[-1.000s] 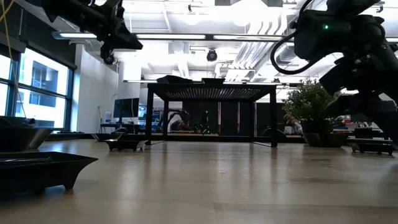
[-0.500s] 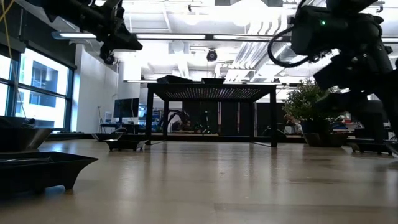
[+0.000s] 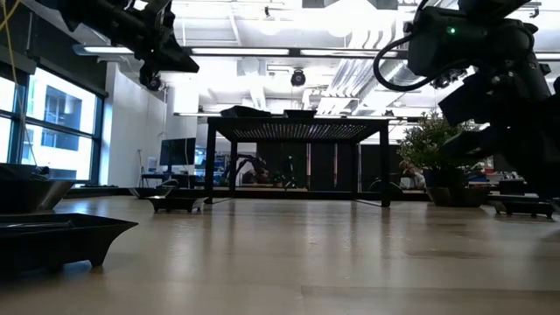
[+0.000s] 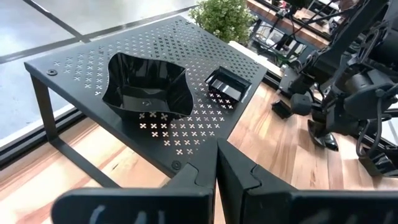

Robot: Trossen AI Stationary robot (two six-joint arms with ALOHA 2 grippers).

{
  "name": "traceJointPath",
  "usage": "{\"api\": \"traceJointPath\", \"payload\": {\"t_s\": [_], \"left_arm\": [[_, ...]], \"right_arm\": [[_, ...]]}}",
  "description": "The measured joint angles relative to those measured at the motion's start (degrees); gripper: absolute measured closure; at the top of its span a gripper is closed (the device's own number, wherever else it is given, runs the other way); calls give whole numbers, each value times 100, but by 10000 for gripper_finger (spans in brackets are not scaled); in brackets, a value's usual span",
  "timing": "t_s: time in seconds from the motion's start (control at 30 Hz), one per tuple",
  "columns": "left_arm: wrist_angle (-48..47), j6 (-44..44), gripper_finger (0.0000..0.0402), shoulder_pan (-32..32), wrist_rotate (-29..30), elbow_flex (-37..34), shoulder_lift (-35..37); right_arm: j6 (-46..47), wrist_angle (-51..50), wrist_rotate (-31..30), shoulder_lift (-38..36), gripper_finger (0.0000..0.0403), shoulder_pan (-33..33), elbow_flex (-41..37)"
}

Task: Pick & Place Mini shaped plates
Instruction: Put the black leaf shaped plate on the shelf

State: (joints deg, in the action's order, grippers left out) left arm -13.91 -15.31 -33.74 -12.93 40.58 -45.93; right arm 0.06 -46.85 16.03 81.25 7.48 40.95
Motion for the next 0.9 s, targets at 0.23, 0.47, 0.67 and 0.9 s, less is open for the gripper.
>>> {"api": "traceJointPath", "payload": {"t_s": [0.23, 0.47, 0.67, 0.9], "left_arm": [[6, 0, 401, 0, -1, 0, 0], [50, 0, 401, 0, -3, 0, 0], [50, 1, 401, 1, -7, 0, 0], [47, 48, 401, 1, -32, 0, 0]], "right_arm": [[472, -43, 263, 0, 397, -205, 133], [932, -62, 409, 0, 401, -354, 660], [1069, -341, 386, 0, 401, -373, 1216], [-79, -780, 213, 8, 353, -313, 922]]}}
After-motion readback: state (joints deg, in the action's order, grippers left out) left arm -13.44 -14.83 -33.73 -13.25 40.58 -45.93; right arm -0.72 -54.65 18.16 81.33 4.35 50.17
